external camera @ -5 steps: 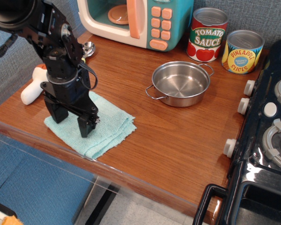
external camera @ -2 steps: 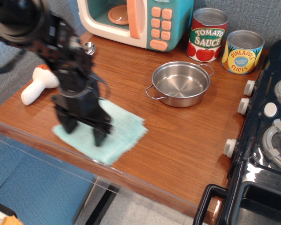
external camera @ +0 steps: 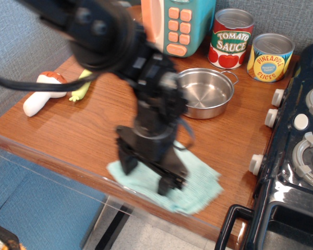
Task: Put the napkin near the stove, on the bottom part of it.
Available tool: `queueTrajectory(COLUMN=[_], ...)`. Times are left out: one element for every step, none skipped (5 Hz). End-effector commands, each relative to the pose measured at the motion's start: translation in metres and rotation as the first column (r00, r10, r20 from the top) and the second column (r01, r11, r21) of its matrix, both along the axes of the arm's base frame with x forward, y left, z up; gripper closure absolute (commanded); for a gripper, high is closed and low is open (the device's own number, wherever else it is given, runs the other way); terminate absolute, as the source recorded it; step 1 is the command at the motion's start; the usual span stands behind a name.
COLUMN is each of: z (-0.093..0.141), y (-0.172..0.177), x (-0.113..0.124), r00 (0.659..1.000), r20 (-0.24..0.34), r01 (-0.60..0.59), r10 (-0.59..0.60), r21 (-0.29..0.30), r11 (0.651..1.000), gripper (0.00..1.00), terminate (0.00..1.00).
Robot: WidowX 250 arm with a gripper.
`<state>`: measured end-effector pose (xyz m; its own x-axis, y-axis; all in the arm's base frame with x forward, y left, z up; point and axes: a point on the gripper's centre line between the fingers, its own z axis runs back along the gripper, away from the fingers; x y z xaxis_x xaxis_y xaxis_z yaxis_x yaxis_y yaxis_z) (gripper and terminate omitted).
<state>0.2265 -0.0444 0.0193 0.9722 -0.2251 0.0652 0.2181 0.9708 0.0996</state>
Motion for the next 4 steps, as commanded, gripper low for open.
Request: queueTrajectory(z=[0.014, 0.015, 0.039, 0.063], y=[-0.015, -0.011, -0.003, 0.000], x=[0.011, 0.023, 0.041, 0.047], r00=[0.998, 0.994, 0.978, 0.967], r20=[0.029, 0.045, 0.121, 0.148], r01=[-0.054, -0.102, -0.169, -0.199], r10=[0.052, 0.100, 0.170, 0.207], r21=[0.049, 0.036, -0.014, -0.070], r11=[0.997, 0.994, 0.985, 0.978], gripper=[0.00, 0.00, 0.00, 0.00], terminate=[0.00, 0.00, 0.00, 0.00])
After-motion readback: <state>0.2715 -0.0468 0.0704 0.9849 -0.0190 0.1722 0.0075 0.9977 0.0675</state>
